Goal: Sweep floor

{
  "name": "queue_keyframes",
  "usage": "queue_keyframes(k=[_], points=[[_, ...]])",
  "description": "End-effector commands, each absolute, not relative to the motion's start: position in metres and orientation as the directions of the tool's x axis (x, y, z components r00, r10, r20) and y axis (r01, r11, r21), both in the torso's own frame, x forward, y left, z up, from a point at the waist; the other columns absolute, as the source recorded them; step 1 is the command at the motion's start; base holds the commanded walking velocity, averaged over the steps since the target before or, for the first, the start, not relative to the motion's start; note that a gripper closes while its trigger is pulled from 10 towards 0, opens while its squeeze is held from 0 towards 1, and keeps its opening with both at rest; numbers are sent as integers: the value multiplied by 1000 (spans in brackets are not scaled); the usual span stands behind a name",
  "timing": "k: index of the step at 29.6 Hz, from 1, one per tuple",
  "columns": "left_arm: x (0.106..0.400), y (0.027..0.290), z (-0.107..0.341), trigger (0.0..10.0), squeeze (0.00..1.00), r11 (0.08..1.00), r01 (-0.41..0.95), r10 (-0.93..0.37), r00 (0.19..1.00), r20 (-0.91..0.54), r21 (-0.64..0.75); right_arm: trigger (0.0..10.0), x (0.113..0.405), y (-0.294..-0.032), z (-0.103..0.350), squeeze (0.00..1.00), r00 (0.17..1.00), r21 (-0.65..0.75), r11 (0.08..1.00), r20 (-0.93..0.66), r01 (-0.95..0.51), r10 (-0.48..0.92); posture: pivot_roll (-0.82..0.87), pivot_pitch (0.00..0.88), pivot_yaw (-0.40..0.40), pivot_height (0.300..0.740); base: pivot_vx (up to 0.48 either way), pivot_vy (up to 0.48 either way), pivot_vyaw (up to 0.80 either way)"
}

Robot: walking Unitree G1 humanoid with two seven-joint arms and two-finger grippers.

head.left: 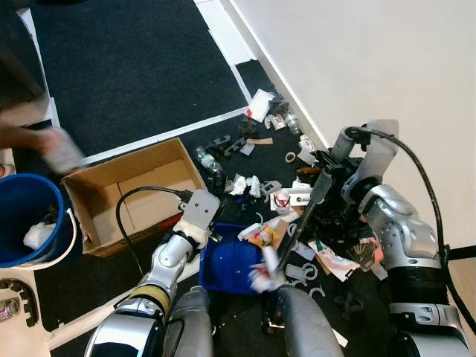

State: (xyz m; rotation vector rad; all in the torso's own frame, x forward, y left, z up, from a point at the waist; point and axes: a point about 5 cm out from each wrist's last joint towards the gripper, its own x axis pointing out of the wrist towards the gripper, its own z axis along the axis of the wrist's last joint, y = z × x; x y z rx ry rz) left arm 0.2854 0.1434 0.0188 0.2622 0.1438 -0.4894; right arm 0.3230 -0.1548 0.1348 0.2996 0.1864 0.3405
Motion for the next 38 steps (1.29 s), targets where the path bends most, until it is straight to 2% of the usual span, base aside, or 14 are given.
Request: queue_keyframes(k=[1,5,10,23,31,36,37,38], points=[[274,129,6,10000,0,834,525,-481,842,-243,169,10000,317,-145,130,0,894,470,815,-109,-340,436,13,282,-85,740,0,0,0],[275,127,7,10000,0,832,528,-485,841,-240,169,10000,316,-148,135,0,890,521,781,-82,-345,448,13,277,-81,740,0,0,0],[274,125,6,10000,0,829,534,-490,837,-244,167,10000,316,-153,140,0,899,520,786,-74,-335,431,10,268,-73,740,0,0,0],[272,117,4,10000,0,817,555,-512,823,-246,156,10000,319,-177,160,0,924,449,831,-27,-329,381,20,251,-63,740,0,0,0],[269,115,1,10000,0,814,562,-517,816,-260,148,10000,323,-203,203,0,942,307,891,72,-335,329,26,228,-62,740,0,0,0],[268,115,0,10000,0,813,564,-516,814,-267,147,10000,324,-206,213,0,941,267,902,99,-339,324,25,223,-60,740,0,0,0],[267,115,-2,10000,0,812,566,-517,811,-275,144,10000,324,-206,221,0,937,191,920,130,-344,323,25,215,-59,740,0,0,0],[267,115,-2,10000,0,812,566,-517,811,-275,144,10000,324,-206,221,0,937,191,920,130,-344,323,25,215,-59,740,0,0,0]])
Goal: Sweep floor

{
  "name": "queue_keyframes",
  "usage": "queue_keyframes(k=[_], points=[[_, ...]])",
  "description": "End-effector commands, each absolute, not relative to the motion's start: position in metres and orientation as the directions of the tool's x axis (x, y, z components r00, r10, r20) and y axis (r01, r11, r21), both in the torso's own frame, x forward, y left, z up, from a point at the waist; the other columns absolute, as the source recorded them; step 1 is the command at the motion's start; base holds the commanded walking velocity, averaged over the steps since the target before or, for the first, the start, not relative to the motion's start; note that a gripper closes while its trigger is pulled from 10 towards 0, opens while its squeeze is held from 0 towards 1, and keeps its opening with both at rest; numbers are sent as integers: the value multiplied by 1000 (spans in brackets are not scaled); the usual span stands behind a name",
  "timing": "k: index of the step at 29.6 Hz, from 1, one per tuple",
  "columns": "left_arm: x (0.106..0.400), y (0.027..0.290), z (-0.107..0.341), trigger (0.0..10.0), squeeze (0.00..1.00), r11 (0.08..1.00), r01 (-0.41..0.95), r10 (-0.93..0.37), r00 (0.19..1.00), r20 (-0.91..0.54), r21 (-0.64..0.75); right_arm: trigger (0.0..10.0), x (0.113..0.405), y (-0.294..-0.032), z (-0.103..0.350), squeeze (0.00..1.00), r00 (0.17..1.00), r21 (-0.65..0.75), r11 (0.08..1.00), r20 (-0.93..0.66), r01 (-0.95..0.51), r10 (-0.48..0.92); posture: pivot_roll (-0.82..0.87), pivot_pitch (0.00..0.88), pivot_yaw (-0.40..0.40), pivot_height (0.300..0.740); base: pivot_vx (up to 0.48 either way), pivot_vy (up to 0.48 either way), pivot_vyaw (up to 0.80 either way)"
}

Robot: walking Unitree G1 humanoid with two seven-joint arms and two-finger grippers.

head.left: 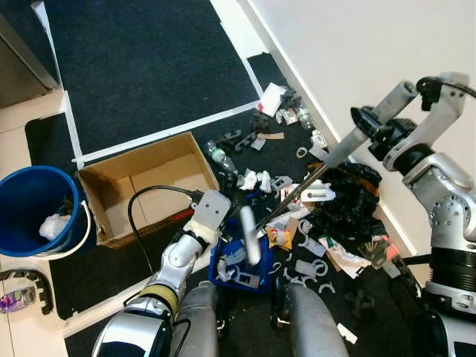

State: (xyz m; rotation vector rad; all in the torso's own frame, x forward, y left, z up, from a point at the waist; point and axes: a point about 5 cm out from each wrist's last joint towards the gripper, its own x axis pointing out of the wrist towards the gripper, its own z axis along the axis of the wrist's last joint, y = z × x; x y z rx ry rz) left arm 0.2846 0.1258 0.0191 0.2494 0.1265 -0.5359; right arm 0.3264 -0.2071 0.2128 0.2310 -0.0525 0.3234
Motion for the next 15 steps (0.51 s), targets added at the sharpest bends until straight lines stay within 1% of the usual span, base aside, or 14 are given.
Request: queue_keyframes(k=[1,6,9,10,11,13,15], points=[[266,114,-3,10000,0,811,568,-517,808,-281,142,10000,324,-206,226,0,934,129,931,158,-341,320,27,211,-58,740,0,0,0],[265,113,-4,10000,0,809,572,-521,805,-283,139,10000,323,-209,238,0,927,55,947,229,-317,297,29,210,-54,740,0,0,0],[265,112,-4,10000,0,807,573,-522,804,-285,139,10000,326,-218,243,0,938,-13,971,256,-238,234,32,211,-53,740,0,0,0],[264,112,-4,10000,0,808,573,-522,804,-285,137,10000,327,-223,243,0,945,-63,979,256,-193,203,32,211,-53,740,0,0,0],[263,113,-5,10000,0,808,573,-522,804,-285,135,10000,328,-232,239,0,957,-167,979,244,-119,158,32,211,-53,740,0,0,0],[263,113,-5,10000,0,809,573,-522,804,-285,134,10000,328,-234,238,0,959,-192,976,241,-104,150,32,211,-53,740,0,0,0],[263,114,-5,10000,0,809,571,-522,805,-281,135,10000,330,-238,228,0,970,-263,962,205,-77,134,43,222,-53,740,0,0,0]])
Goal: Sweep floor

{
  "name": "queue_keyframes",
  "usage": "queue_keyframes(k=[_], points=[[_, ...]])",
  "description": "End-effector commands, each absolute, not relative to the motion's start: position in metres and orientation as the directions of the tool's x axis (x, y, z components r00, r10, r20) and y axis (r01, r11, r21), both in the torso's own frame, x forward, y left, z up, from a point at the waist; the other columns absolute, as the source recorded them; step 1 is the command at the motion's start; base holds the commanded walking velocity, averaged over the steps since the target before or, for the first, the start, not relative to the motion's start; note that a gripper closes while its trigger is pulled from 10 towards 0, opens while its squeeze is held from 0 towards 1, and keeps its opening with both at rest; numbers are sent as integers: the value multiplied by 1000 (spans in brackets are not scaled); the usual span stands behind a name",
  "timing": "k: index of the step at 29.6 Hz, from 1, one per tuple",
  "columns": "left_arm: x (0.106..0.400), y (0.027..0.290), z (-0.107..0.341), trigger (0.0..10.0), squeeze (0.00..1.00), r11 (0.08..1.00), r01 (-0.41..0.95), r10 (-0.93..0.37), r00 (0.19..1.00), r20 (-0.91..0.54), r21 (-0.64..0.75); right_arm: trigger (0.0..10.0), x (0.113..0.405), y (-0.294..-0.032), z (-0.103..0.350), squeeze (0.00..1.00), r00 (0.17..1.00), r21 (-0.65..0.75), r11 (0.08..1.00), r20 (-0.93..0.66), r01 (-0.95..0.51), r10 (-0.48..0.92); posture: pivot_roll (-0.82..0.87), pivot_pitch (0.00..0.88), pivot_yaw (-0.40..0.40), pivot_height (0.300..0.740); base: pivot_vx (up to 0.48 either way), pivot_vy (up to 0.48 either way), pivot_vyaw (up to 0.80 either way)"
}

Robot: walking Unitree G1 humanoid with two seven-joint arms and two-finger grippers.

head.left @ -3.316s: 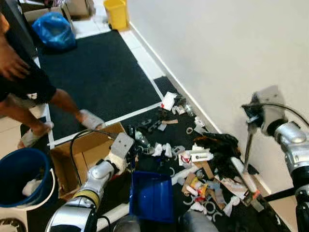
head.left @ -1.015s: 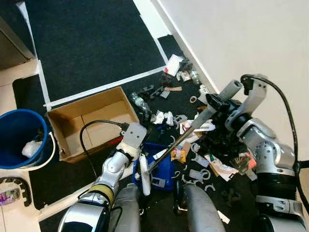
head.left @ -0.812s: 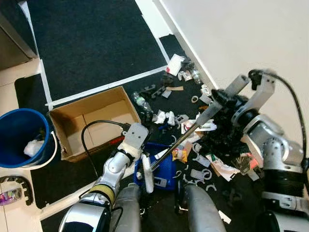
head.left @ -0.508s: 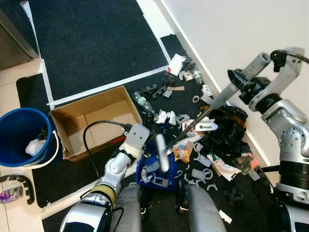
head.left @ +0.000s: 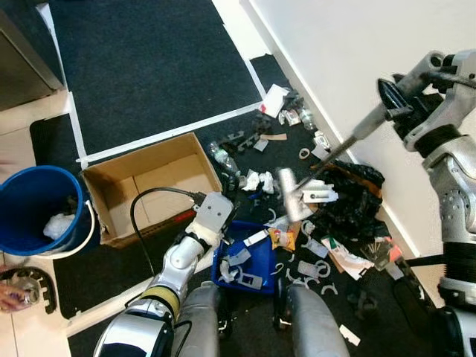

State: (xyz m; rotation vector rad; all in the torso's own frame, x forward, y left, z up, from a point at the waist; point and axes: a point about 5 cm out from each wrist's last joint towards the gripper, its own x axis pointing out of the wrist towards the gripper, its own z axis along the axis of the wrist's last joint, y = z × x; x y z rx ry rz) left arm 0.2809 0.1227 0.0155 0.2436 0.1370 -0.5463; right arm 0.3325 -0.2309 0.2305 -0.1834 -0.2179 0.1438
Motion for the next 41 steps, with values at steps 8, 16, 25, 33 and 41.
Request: queue_keyframes(k=[8,16,25,33,41], points=[[262,115,-4,10000,0,808,574,-527,806,-268,136,10000,335,-215,159,0,975,-292,935,37,-201,221,53,241,-45,740,0,0,0],[263,112,-1,10000,0,805,576,-536,808,-246,138,10000,329,-183,100,0,958,-235,929,-68,-285,277,69,264,-39,740,0,0,0],[263,111,1,10000,0,805,577,-540,809,-231,139,10000,324,-143,94,0,903,-34,902,-18,-431,430,69,270,-42,740,0,0,0],[265,111,2,10000,0,807,575,-539,811,-226,139,10000,325,-141,107,0,883,151,870,90,-470,461,59,263,-46,740,0,0,0],[267,108,5,10000,0,805,577,-544,810,-218,139,10000,326,-149,117,0,883,158,869,125,-468,453,49,254,-47,740,0,0,0]])
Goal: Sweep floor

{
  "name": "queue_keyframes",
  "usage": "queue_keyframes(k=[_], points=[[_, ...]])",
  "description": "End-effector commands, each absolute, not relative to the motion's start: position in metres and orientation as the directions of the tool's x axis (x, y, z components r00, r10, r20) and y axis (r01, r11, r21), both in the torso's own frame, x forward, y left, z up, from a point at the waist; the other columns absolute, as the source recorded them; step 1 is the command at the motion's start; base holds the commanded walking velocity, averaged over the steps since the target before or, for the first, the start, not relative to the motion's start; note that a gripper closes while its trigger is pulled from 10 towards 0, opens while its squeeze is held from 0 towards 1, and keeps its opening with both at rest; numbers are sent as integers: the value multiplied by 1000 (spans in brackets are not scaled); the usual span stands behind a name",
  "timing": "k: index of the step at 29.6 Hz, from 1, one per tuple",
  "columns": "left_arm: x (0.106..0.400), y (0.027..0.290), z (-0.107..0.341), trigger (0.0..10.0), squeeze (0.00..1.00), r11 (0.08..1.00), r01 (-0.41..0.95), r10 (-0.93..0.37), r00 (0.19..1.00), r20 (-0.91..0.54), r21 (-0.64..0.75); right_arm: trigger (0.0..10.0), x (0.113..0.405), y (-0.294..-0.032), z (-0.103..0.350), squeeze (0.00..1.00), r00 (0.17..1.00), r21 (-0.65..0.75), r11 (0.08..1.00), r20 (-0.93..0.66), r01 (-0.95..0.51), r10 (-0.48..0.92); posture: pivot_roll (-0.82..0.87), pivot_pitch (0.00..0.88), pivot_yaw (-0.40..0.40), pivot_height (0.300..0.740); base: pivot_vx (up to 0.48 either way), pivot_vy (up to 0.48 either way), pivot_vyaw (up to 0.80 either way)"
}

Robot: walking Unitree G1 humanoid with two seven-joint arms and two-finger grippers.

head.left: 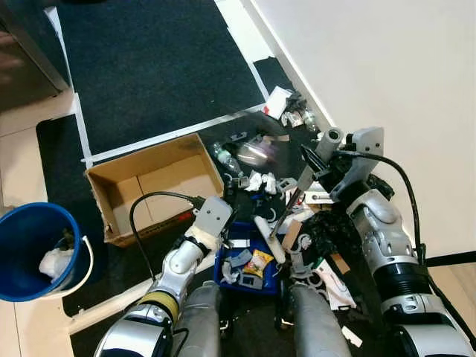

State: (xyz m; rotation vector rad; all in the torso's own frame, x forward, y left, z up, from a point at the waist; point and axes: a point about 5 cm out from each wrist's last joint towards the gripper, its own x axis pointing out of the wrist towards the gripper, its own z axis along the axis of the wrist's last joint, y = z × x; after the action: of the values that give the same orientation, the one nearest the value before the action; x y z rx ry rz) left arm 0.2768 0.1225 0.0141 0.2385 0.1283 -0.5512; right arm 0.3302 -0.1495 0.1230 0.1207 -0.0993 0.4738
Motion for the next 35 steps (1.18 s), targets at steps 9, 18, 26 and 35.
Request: queue_keyframes(k=[9,18,26,35], points=[[268,108,5,10000,0,807,573,-539,813,-219,140,10000,327,-161,124,0,892,182,875,139,-449,429,49,238,-53,740,0,0,0],[267,121,2,10000,0,876,482,-474,859,-195,-4,10000,333,-192,142,0,918,156,911,179,-382,355,50,196,-59,740,0,0,0],[261,134,-3,10000,0,883,442,-466,865,-187,-157,10000,337,-212,156,0,930,74,940,194,-333,314,59,171,-66,740,0,0,0],[248,139,-10,10000,0,806,483,-554,819,-148,-342,10000,343,-218,164,0,941,26,961,208,-276,265,81,135,-66,740,0,0,0]])
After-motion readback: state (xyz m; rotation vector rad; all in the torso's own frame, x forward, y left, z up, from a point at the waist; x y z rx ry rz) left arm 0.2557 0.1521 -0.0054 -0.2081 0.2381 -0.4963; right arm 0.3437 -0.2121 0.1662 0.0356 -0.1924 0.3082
